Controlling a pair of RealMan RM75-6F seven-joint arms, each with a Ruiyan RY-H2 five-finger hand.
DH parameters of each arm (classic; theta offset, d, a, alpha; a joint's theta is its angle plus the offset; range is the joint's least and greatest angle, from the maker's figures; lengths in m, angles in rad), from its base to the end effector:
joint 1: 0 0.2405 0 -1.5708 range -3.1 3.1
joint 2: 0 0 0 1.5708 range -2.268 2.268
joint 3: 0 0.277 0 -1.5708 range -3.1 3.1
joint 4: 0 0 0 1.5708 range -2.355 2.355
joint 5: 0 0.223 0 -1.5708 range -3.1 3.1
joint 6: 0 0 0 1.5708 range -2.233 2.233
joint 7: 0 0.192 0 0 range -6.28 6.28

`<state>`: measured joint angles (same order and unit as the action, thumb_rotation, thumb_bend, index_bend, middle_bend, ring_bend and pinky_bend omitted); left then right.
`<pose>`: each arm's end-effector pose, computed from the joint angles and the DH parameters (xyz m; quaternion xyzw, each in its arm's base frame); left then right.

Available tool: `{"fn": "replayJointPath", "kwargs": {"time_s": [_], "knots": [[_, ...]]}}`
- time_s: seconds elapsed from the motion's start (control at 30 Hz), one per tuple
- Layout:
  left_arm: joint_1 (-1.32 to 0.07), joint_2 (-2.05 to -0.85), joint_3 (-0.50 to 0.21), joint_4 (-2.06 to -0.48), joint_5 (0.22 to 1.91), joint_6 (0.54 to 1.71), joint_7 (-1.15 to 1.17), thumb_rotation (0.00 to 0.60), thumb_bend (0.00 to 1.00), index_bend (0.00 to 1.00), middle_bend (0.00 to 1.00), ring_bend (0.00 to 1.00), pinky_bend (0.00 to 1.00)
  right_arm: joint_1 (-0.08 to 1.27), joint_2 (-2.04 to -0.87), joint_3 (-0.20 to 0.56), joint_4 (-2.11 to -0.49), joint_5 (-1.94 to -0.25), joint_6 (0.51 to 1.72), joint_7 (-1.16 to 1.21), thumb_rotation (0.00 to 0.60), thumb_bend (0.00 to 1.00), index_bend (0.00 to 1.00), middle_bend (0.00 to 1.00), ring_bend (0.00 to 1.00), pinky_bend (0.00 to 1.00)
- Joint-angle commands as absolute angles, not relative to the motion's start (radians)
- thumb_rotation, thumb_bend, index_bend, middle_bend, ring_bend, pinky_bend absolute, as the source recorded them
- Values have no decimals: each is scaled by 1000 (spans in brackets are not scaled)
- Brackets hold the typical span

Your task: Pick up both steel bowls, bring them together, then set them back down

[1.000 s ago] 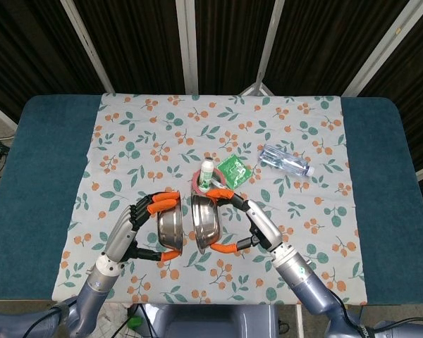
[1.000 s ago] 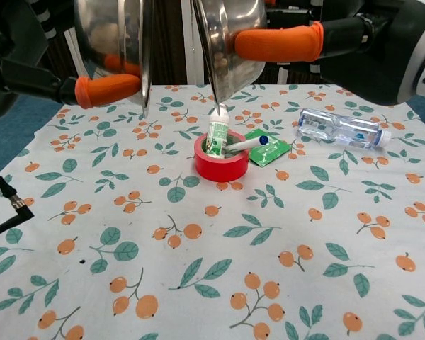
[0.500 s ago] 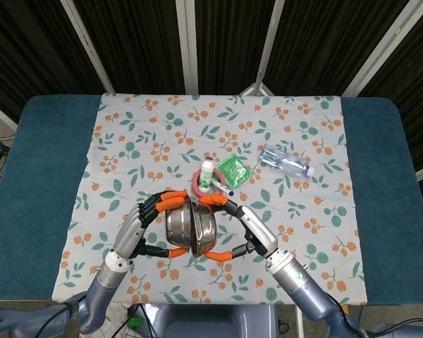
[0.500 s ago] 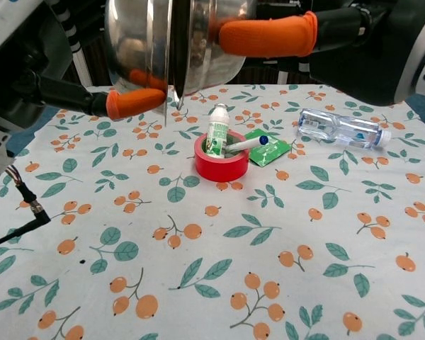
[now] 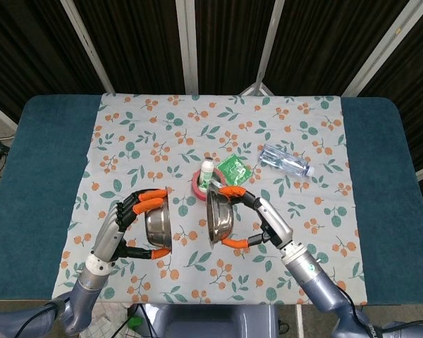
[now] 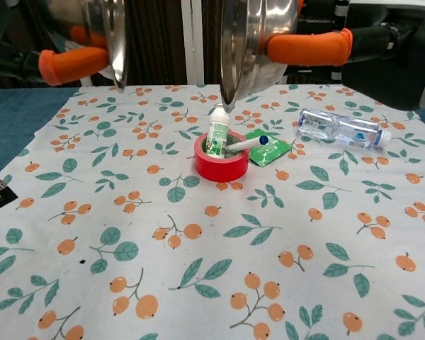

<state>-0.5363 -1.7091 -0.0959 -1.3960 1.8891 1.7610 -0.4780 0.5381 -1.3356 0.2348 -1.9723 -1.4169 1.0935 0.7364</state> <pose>-0.0926 0.2840 0.0314 -0.5121 -0.3240 -0.7863 0.1205 -0.0804 -0.3192 0.0399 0.4385 -0.6632 0.6056 0.0327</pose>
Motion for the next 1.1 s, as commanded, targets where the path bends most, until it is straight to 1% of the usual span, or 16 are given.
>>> {"fn": "replayJointPath", "kwargs": {"time_s": [0.03,0.33,0.53,0.93,1.0,1.1], "knots": [[-520,-1690,-80,-1401,1893,1773,-467,600,0,194,207,197,382,534,-1322,233,-1962,-1429,1095,758,600,154,584,374,497,169],[-497,-1684,-57,-1376,1892,1788,-462,600,0,194,207,196,380,537,-1307,226,-1971,-1466,1098,780,600,155,584,374,497,169],[-516,-1731,-55,-1365,1897,1771,-490,600,0,194,209,197,380,552,-1329,214,-1981,-1485,1092,731,600,156,584,374,497,169],[-536,-1816,-40,-1361,1926,1747,-446,600,0,202,211,197,380,568,-1375,195,-1994,-1486,1087,659,600,161,586,374,497,169],[-540,-1830,-41,-1352,1929,1740,-435,600,0,204,212,196,380,572,-1383,191,-2000,-1488,1084,649,600,160,586,374,497,169],[-572,-1851,-79,-1296,1900,1704,-455,600,0,206,212,196,380,577,-1391,188,-2016,-1495,1082,640,600,160,586,374,497,169]]}}
